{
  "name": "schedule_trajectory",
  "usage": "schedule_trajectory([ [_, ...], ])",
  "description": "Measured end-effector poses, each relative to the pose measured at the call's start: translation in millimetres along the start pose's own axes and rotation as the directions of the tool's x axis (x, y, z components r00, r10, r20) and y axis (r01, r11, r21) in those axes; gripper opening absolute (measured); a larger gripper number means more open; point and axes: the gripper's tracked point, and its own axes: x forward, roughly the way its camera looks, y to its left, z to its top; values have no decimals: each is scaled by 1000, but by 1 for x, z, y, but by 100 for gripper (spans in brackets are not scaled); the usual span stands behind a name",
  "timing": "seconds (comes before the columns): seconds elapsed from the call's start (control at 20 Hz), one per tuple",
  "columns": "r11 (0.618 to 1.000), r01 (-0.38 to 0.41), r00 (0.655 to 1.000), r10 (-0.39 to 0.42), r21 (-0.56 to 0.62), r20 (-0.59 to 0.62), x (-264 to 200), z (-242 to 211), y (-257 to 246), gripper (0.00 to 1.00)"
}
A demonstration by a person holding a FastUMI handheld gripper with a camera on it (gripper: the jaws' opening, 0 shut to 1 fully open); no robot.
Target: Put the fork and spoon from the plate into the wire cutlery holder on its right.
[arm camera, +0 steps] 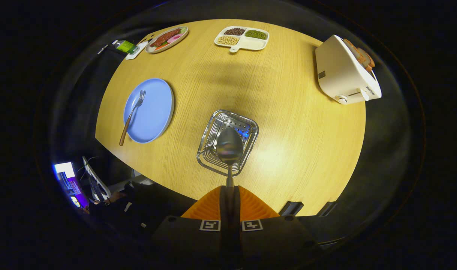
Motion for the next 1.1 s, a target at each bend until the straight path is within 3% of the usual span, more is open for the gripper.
schedule_trajectory([
  [0.35,1000,16,998,-15,12,-68,19,16,-1,8],
  [0.6,999,10,999,-12,44,41,9,30,0,15],
  [0.7,998,11,992,-17,55,125,-8,38,4,24],
  [0.9,997,-54,938,32,54,344,-51,62,52,30],
  [1.1,982,-190,868,164,8,468,-73,81,140,38],
])
